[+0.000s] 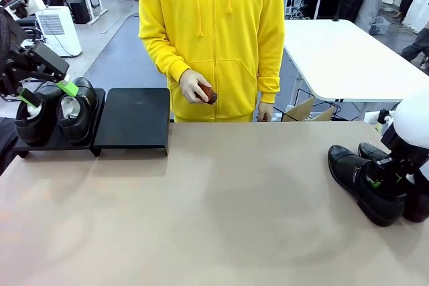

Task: Organize the shoes by placing them on the stand.
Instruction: Pick up one Shoe and place it in the middle of the table.

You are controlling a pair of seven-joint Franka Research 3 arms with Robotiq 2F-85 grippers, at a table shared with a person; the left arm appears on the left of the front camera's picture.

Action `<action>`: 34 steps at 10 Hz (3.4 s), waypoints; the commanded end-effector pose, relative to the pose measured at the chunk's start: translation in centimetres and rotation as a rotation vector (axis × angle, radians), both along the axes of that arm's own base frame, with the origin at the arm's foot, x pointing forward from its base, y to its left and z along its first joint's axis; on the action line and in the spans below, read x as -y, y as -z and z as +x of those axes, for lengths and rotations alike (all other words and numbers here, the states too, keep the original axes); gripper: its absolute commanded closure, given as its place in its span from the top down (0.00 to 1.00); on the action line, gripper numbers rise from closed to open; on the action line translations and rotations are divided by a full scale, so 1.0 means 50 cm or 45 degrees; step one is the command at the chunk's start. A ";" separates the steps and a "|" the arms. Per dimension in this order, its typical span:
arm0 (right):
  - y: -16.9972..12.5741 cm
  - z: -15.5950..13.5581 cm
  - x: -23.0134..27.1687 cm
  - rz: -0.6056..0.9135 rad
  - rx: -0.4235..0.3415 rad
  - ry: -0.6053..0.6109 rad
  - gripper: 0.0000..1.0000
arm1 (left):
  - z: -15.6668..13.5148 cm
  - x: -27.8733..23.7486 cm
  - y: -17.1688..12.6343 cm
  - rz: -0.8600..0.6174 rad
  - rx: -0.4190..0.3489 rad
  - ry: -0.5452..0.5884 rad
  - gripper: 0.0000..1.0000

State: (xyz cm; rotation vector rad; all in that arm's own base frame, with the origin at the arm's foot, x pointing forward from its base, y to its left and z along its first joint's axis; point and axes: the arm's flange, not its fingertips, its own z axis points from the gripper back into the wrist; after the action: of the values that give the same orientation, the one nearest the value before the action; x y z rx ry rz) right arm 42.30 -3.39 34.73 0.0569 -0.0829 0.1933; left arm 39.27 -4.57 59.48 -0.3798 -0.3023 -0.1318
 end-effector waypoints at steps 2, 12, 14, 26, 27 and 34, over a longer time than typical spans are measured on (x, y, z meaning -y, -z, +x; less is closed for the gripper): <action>0.012 0.015 0.004 -0.035 0.002 -0.026 0.51 | 0.000 -0.002 -0.001 -0.024 0.006 0.026 1.00; -0.093 -0.036 -0.054 0.044 0.082 0.171 0.00 | 0.000 -0.002 -0.001 -0.024 0.006 0.026 1.00; -0.194 -0.112 -0.144 0.119 0.231 0.135 0.00 | 0.000 -0.002 -0.001 -0.024 0.006 0.026 1.00; -0.190 -0.143 -0.481 0.336 0.067 0.193 0.00 | 0.000 -0.002 -0.001 -0.024 0.006 0.026 1.00; -0.171 -0.154 -0.537 0.371 0.020 0.256 0.00 | 0.000 -0.002 -0.001 -0.024 0.006 0.026 1.00; 0.000 -0.170 -0.692 0.401 0.029 0.405 0.00 | 0.000 -0.002 -0.001 -0.024 0.006 0.026 1.00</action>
State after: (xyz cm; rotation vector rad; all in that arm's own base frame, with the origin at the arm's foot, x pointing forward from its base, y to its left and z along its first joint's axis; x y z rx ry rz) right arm 33.99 30.25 35.21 0.3496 -0.1089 -0.1435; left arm 39.26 -4.61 59.51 -0.3789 -0.3023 -0.1323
